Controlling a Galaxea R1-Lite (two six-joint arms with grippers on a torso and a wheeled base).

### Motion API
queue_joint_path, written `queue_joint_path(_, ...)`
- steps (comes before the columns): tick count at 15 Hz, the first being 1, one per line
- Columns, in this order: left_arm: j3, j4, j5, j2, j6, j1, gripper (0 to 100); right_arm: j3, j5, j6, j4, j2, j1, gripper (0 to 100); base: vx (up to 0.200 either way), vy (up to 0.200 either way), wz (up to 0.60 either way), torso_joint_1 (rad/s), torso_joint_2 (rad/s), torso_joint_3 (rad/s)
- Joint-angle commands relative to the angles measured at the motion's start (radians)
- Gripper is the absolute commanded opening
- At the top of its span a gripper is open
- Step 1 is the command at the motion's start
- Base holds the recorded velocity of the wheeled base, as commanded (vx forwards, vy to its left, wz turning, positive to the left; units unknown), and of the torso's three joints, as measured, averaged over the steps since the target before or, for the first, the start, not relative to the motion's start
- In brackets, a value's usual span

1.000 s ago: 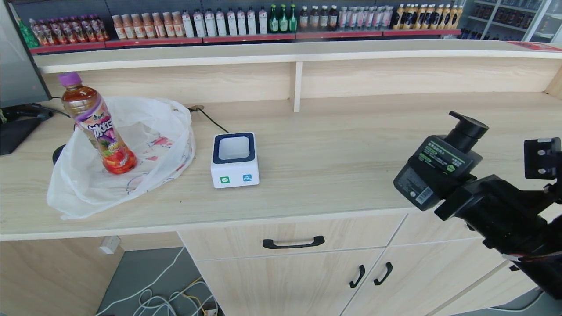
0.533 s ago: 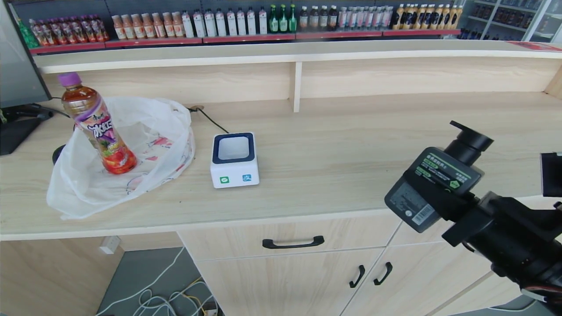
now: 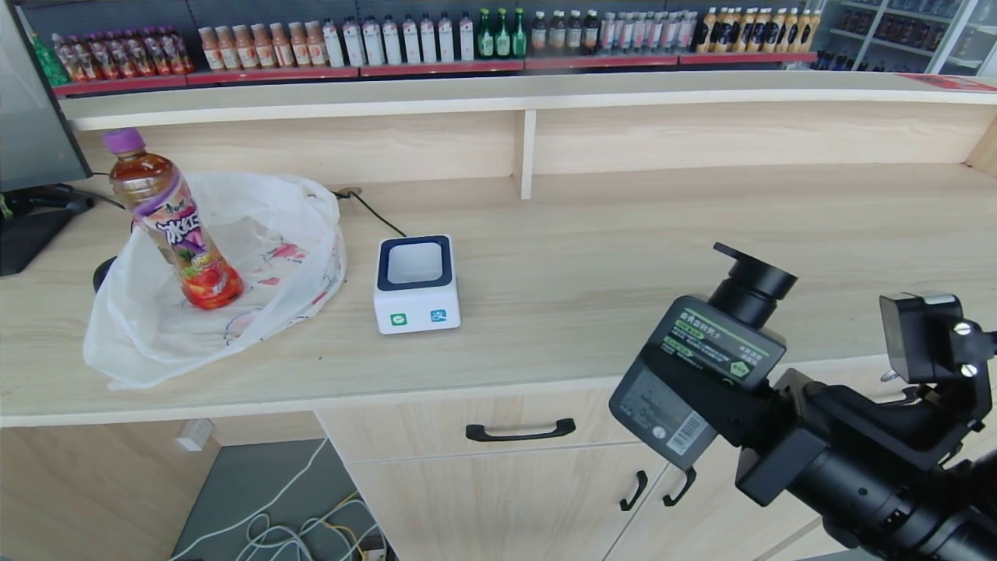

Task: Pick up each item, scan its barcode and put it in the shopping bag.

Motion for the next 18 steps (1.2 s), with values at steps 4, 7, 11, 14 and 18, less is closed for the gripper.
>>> queue_joint_path(4, 0.0, 0.0, 0.0, 0.0, 0.0, 0.0, 100, -0.107, -0.006, 0.053, -0.002, 0.086, 0.114, 0, 0.0, 0.0, 0.0, 0.0, 0.0, 0.0)
queue_joint_path(7, 0.0, 0.0, 0.0, 0.0, 0.0, 0.0, 100, -0.11, -0.006, 0.057, -0.002, 0.074, 0.162, 0, 0.0, 0.0, 0.0, 0.0, 0.0, 0.0)
queue_joint_path(11, 0.0, 0.0, 0.0, 0.0, 0.0, 0.0, 100, -0.113, -0.006, 0.102, -0.002, 0.039, 0.162, 0, 0.0, 0.0, 0.0, 0.0, 0.0, 0.0)
queue_joint_path(14, 0.0, 0.0, 0.0, 0.0, 0.0, 0.0, 100, -0.084, -0.008, 0.103, -0.002, 0.011, 0.162, 0, 0.0, 0.0, 0.0, 0.0, 0.0, 0.0)
queue_joint_path(18, 0.0, 0.0, 0.0, 0.0, 0.0, 0.0, 100, -0.087, -0.009, 0.097, -0.002, 0.007, 0.16, 0, 0.0, 0.0, 0.0, 0.0, 0.0, 0.0)
